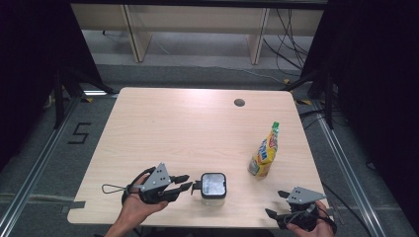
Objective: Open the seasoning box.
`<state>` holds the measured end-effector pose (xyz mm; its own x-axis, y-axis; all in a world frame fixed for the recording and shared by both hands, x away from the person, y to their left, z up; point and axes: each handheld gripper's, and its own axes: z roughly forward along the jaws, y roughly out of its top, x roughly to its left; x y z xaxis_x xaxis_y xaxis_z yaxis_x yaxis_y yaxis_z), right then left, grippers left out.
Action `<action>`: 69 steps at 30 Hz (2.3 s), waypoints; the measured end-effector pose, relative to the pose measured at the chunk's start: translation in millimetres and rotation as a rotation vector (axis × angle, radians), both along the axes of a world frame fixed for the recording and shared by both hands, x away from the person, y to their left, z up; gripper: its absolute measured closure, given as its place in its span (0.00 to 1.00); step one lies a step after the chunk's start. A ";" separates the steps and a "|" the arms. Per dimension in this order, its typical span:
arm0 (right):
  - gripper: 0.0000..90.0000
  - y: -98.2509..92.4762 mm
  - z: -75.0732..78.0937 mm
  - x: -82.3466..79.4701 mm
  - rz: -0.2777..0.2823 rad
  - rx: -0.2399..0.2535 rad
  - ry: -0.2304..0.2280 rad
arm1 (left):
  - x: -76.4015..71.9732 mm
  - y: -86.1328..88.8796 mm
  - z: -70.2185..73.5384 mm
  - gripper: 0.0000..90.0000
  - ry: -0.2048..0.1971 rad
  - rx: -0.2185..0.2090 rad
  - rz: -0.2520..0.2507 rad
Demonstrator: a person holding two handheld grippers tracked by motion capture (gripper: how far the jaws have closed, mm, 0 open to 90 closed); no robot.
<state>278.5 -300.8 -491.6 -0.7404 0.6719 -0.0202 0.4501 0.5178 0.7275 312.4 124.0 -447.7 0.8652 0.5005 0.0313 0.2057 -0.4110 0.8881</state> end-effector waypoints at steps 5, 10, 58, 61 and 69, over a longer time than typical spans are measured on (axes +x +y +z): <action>0.26 0.7 0.4 -0.7 -0.007 0.007 0.005 | 2.1 -9.2 0.2 0.94 0.003 -0.014 0.002; 0.26 0.3 -0.1 -0.3 -0.003 0.003 0.006 | 5.5 -14.0 -0.8 0.96 0.007 -0.002 -0.010; 0.28 1.9 -0.2 -0.9 0.009 0.005 0.008 | 9.0 -19.7 -7.7 0.98 0.029 -0.025 0.009; 0.28 2.3 0.7 -1.4 0.013 0.006 0.002 | 9.3 -19.5 -8.2 0.98 0.033 -0.032 0.004; 0.24 12.0 9.4 -6.5 0.073 0.080 -0.055 | 9.2 -17.6 -8.4 0.98 0.030 -0.021 0.009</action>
